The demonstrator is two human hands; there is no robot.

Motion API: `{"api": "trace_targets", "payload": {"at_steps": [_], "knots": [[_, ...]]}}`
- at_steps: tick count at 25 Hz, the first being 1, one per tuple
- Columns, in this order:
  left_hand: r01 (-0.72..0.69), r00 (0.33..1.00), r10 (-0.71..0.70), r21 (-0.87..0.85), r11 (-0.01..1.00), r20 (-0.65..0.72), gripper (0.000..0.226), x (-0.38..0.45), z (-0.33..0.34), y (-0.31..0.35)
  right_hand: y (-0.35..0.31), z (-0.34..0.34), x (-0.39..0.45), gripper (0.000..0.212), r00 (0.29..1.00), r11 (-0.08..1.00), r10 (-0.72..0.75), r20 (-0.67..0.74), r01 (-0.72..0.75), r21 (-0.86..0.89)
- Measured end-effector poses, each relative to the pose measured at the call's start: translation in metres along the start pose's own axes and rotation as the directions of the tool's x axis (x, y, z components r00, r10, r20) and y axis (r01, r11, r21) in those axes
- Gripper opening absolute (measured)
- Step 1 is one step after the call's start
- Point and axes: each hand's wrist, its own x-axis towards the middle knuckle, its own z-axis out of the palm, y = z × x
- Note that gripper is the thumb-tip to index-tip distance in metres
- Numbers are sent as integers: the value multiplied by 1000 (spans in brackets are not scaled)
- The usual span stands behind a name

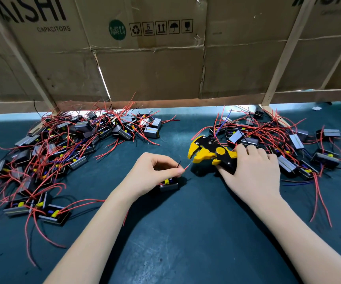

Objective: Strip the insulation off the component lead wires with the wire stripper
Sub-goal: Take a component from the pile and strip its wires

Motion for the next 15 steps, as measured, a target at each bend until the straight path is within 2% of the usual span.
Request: {"api": "trace_targets", "payload": {"at_steps": [8, 15], "knots": [[-29, 987, 25, 24, 999, 160, 17, -4, 2, 5, -7, 7, 2, 58, 998, 1000, 6, -60, -4, 18], [-21, 988, 13, 47, 999, 151, 22, -1, 3, 3, -8, 9, 2, 55, 987, 995, -82, -137, 88, 41]]}}
